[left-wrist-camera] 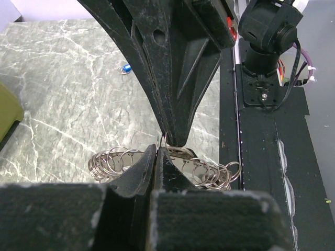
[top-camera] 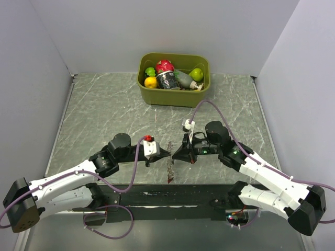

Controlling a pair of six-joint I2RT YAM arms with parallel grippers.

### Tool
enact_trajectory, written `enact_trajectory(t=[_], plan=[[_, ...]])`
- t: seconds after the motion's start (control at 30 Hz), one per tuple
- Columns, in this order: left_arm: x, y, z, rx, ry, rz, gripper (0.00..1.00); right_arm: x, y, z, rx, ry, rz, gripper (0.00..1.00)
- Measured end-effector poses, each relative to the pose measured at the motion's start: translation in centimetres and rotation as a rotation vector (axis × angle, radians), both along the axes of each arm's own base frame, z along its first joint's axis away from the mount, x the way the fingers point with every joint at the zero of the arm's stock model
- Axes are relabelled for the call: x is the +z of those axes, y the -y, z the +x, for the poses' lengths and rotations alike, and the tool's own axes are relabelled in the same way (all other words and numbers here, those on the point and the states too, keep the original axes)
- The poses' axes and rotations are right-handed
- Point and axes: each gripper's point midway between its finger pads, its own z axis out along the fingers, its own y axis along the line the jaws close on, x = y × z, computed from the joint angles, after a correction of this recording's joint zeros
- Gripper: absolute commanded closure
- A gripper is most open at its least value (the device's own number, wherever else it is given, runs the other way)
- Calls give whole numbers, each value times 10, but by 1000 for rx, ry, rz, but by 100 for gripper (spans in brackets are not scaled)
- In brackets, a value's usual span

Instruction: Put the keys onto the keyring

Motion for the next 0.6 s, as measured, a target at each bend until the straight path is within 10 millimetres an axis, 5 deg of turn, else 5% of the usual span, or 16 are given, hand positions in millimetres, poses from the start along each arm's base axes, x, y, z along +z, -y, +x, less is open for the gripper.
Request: enact_trajectory(t=[0.6], plan=[[8, -1, -2, -1, 16, -23, 99, 7, 8, 4, -54, 46, -2, 100]])
